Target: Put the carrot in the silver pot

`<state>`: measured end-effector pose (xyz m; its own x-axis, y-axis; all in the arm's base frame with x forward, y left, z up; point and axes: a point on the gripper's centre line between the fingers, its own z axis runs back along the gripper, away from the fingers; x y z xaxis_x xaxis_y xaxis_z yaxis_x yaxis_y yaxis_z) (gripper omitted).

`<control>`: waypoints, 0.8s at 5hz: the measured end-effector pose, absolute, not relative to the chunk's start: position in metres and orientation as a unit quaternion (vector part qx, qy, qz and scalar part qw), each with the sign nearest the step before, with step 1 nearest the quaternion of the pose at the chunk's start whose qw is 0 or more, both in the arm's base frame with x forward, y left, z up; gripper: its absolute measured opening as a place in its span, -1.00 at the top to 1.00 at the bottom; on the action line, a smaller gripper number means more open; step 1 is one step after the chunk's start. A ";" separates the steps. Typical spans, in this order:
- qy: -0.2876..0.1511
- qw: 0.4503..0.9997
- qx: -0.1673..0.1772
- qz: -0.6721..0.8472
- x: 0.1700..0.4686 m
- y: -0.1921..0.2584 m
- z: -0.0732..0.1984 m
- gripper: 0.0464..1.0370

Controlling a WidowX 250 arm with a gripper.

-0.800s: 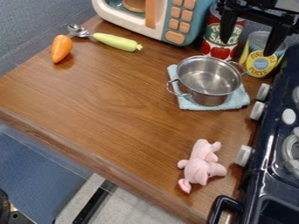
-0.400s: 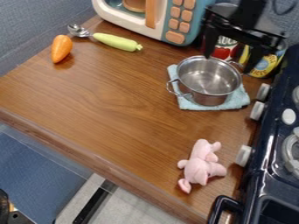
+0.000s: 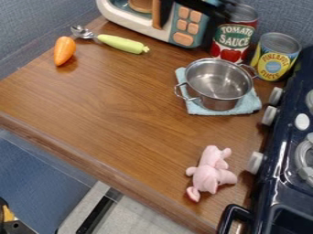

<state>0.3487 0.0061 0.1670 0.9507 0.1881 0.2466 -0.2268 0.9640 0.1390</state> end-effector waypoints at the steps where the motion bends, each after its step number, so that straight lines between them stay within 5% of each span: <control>1: -0.105 0.977 0.106 0.150 0.334 0.054 0.166 -0.93; 4: -0.089 0.958 0.155 0.223 0.326 0.172 0.126 -0.93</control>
<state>0.3264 0.1721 0.1258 0.8849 0.3988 0.2405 -0.4544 0.8527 0.2578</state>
